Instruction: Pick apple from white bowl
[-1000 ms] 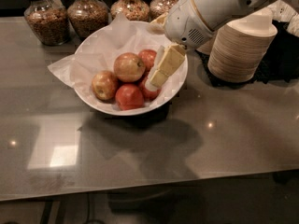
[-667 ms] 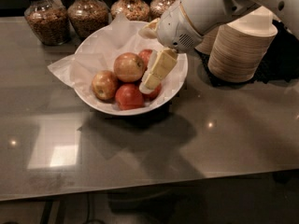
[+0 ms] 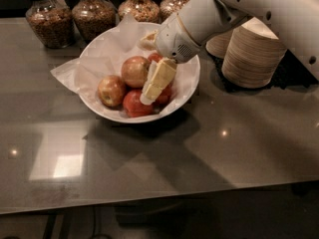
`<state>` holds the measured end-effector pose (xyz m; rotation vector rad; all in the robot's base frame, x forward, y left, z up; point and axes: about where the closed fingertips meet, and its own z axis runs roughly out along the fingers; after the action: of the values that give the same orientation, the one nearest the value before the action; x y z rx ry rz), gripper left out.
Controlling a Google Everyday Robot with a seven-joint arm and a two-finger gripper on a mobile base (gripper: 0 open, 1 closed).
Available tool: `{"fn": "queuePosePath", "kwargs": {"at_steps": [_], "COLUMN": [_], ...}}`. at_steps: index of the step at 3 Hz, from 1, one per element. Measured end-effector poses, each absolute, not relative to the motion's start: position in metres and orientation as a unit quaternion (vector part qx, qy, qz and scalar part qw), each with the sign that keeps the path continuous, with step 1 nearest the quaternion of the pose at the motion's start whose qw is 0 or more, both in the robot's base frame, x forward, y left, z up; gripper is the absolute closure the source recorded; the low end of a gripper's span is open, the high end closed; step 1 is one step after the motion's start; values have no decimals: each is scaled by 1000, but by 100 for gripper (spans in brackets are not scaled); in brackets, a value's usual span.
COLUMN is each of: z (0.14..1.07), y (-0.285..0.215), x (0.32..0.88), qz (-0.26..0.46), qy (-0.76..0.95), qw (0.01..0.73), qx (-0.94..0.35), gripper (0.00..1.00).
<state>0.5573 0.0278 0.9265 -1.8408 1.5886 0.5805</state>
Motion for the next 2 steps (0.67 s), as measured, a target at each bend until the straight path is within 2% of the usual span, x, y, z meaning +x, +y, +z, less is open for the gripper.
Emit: {"fn": "queuePosePath", "kwargs": {"at_steps": [2], "z": [909], "y": [41], "x": [561], "qz": [238], "qy": [597], "qw": [301], "qx": [-704], "gripper": [9]}}
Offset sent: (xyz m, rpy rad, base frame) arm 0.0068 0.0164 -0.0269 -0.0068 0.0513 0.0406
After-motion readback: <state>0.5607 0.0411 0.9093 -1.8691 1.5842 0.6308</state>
